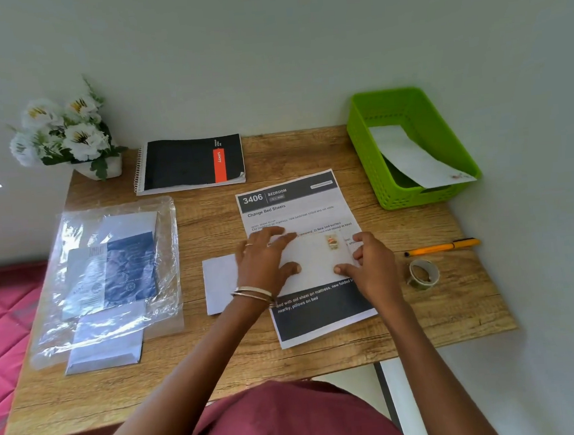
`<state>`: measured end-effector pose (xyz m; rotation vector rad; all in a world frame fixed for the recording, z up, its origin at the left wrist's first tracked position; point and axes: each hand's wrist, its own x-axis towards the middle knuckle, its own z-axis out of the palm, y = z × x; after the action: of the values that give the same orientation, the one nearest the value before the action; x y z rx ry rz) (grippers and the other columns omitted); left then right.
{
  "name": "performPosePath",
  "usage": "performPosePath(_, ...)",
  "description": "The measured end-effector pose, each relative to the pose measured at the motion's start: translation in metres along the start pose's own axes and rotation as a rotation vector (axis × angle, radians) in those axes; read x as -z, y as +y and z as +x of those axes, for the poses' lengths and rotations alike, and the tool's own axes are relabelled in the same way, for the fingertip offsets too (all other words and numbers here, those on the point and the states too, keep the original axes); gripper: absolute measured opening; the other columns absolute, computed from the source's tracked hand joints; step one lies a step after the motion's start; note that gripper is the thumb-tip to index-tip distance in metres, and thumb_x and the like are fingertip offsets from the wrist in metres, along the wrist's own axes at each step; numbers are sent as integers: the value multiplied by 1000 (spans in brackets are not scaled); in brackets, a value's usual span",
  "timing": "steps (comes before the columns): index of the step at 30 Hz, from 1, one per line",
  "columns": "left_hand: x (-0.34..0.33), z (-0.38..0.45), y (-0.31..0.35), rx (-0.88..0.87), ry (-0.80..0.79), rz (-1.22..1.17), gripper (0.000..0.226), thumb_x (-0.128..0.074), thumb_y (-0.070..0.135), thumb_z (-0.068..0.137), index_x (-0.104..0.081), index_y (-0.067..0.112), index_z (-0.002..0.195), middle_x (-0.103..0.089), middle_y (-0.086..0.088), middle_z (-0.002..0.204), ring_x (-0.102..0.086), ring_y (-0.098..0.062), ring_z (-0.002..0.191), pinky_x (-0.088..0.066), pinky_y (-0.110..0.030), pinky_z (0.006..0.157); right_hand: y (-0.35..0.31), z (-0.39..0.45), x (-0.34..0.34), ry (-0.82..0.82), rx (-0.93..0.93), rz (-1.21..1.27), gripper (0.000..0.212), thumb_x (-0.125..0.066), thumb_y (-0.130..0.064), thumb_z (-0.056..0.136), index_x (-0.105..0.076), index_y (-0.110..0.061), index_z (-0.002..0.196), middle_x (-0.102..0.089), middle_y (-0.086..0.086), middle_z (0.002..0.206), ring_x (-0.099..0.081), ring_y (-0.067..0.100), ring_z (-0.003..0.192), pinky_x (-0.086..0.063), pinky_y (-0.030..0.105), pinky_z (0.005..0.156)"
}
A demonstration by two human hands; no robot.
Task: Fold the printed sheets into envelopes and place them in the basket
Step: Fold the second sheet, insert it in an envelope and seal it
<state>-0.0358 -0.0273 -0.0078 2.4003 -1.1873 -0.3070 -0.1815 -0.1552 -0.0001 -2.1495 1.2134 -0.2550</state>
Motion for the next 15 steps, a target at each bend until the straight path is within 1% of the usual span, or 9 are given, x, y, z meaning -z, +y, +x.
performPosePath(1,7,-3,-6,22,-29,104,61,-66,38,80,-42,33,135,-40,5,141,-30,-21,133,-11,-43,109,1,-3,-3,21,-4,0,66,-83,-20,70,-51,-6,126,-63,14,103,-58,28,97,-48,36,80)
performPosePath(3,17,-8,-18,50,-87,217,66,-63,41,81,-33,33,140,-39,5,143,-29,-21,135,-1,-49,111,2,-6,-8,49,-29,18,63,-82,-18,70,-52,-4,124,-63,16,106,-58,29,98,-45,32,77)
performPosePath(6,25,-11,-30,27,-126,279,66,-61,41,83,-30,32,141,-44,6,139,-35,-19,132,5,-52,112,0,-7,-10,76,-56,42,61,-82,-15,71,-53,-2,123,-63,18,106,-59,30,98,-41,28,74)
performPosePath(9,24,-11,-37,21,-128,288,66,-62,42,82,-32,33,140,-46,4,134,-37,-20,129,2,-53,112,-2,-9,-11,96,-86,65,59,-82,-15,71,-54,-1,121,-63,18,105,-60,29,96,-45,32,77)
performPosePath(12,24,-5,-40,36,-173,245,66,-64,44,80,-34,35,139,-47,1,130,-37,-23,127,-3,-53,112,-3,-11,-10,87,-132,95,57,-82,-14,70,-55,-2,119,-64,17,104,-57,23,88,-49,38,82)
performPosePath(14,27,-1,-43,47,-210,204,66,-66,45,78,-38,35,136,-47,0,129,-38,-25,125,-7,-53,111,-6,-11,-6,63,-159,133,55,-82,-13,70,-56,-2,118,-62,13,100,-55,19,87,-50,35,79)
performPosePath(15,27,1,-43,47,-226,193,65,-66,45,77,-39,35,135,-47,0,129,-38,-25,125,-8,-53,110,-7,-11,-5,48,-166,150,53,-82,-12,71,-57,-2,116,-60,9,97,-54,18,87,-48,31,74)
